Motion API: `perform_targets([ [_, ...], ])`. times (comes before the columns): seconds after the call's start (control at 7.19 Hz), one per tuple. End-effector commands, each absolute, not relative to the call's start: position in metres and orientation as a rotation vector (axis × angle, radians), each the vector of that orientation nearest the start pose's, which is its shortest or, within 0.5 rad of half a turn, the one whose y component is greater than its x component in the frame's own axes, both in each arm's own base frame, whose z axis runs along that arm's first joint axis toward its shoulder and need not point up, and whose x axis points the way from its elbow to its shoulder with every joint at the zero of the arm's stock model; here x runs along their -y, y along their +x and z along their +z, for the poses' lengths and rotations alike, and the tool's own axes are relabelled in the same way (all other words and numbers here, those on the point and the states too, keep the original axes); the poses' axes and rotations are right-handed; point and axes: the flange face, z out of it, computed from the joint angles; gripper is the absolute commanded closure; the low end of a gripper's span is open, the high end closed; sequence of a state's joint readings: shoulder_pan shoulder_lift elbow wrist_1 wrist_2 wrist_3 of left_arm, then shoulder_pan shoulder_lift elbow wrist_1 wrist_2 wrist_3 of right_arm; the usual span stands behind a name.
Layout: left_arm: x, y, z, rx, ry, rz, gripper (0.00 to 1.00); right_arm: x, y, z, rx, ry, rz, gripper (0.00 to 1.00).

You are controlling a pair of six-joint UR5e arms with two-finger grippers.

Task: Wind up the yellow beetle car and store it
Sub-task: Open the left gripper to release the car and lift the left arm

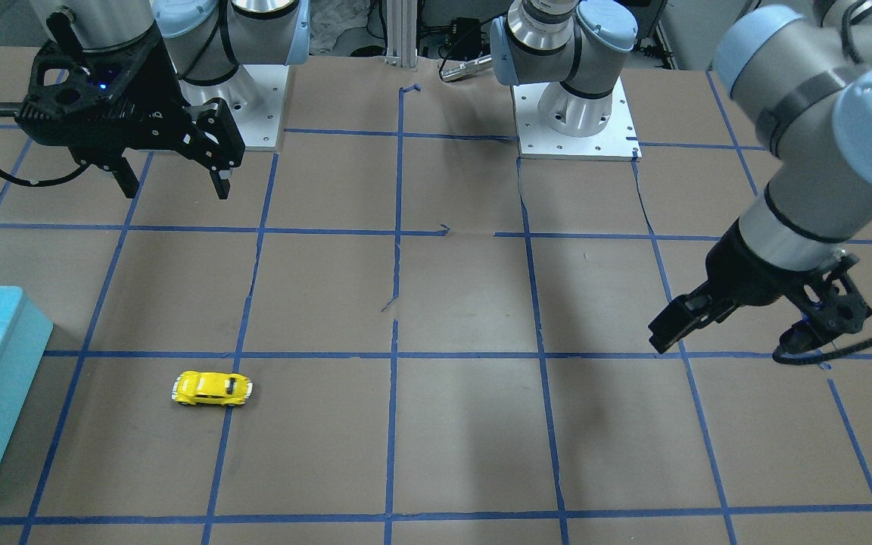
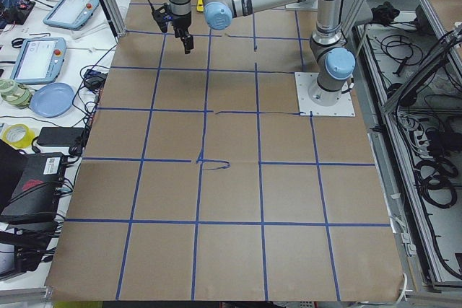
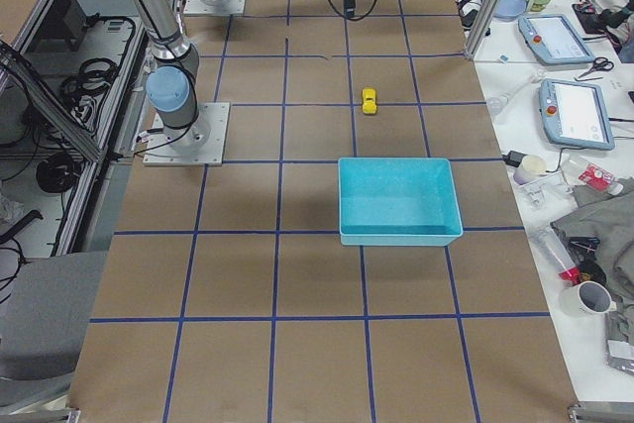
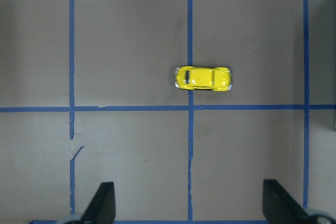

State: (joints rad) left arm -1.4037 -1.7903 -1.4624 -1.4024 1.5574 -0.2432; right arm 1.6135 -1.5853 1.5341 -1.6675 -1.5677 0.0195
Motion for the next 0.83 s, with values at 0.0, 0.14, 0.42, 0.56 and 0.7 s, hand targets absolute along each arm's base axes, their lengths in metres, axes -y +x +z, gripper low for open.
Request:
perform_targets([
  [0.0,0.571,-0.035,0.467,-3.029,-0.478,-0.007,0.00,0.493,0.154,0.523,-3.128,-0.158,-0.221,0.00],
  [0.14,0.560,-0.042,0.476,-3.025,-0.461,-0.012,0.00,0.493,0.154,0.520,-3.126,-0.280,-0.196,0.00],
  [0.42,0.552,-0.053,0.477,-2.993,-0.385,0.006,0.00,0.495,0.154,0.509,-3.117,-0.419,-0.157,0.00],
  [0.56,0.544,-0.066,0.483,-3.006,-0.256,-0.004,0.00,0.500,0.147,0.507,-3.109,-0.497,-0.171,0.01],
  [0.7,0.537,-0.089,0.486,-3.018,-0.171,-0.017,0.00,0.520,0.124,0.493,-3.081,-0.676,-0.136,0.00],
])
